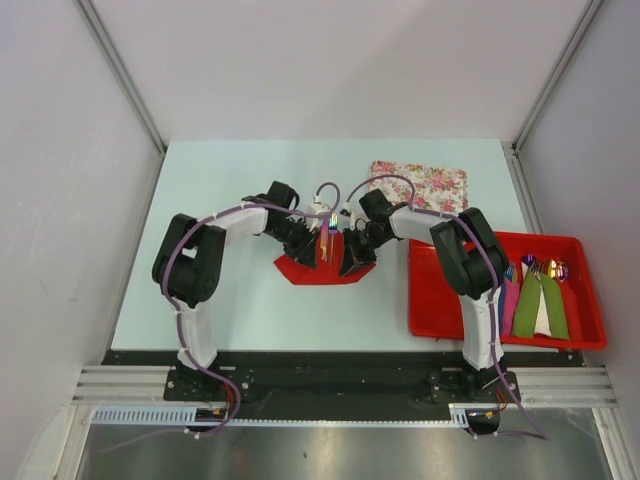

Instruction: Place the utensils on the paper napkin and roll it up

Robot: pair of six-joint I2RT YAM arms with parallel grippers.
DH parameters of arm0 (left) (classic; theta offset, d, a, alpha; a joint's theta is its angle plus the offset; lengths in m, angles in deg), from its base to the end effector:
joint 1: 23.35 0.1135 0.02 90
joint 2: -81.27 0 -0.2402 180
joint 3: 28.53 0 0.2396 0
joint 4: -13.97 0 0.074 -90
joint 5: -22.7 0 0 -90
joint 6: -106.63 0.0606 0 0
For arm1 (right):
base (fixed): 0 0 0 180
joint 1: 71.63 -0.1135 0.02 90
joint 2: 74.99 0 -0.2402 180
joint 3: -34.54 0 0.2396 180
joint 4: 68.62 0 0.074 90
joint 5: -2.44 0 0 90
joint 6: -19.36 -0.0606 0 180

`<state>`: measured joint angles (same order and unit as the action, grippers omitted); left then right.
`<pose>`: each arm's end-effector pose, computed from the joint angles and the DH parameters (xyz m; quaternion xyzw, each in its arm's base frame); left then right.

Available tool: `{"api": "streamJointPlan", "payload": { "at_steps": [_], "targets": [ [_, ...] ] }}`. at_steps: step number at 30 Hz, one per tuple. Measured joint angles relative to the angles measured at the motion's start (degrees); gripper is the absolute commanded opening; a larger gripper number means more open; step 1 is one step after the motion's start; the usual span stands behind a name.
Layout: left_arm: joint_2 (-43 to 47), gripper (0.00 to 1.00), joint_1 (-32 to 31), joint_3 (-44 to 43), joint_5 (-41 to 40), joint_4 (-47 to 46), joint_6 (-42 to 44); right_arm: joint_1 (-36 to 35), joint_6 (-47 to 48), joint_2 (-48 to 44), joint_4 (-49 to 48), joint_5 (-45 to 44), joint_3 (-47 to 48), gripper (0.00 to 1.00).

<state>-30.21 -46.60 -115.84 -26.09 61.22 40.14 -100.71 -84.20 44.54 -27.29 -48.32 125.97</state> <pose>0.3193 -0.1806 0.1256 0.4187 0.8254 -0.3470 0.1519 0.3242 0.2241 0.0964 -0.1845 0.9102 0.3689 0.0365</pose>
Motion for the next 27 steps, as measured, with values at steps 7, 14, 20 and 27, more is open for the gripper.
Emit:
{"api": "streamJointPlan", "payload": {
  "at_steps": [7,14,20,27],
  "targets": [
    [-1.09,0.06,0.0,-0.81,0.04,0.17,-0.13,0.07,-0.04,-0.04,-0.04,0.09,0.0,0.12],
    [-1.77,0.0,-0.11,-1.95,0.2,0.37,-0.22,0.28,-0.63,-0.46,-0.42,0.74,0.0,0.41],
    [-2.14,0.0,-0.31,-2.27,0.09,0.37,-0.61,0.66,-0.37,-1.2,-0.59,1.14,0.02,0.41],
    [-3.74,0.0,-0.48,-3.72,-0.07,0.37,-1.53,1.05,0.76,-3.13,-0.59,0.66,-0.09,0.38]
  ]
}}
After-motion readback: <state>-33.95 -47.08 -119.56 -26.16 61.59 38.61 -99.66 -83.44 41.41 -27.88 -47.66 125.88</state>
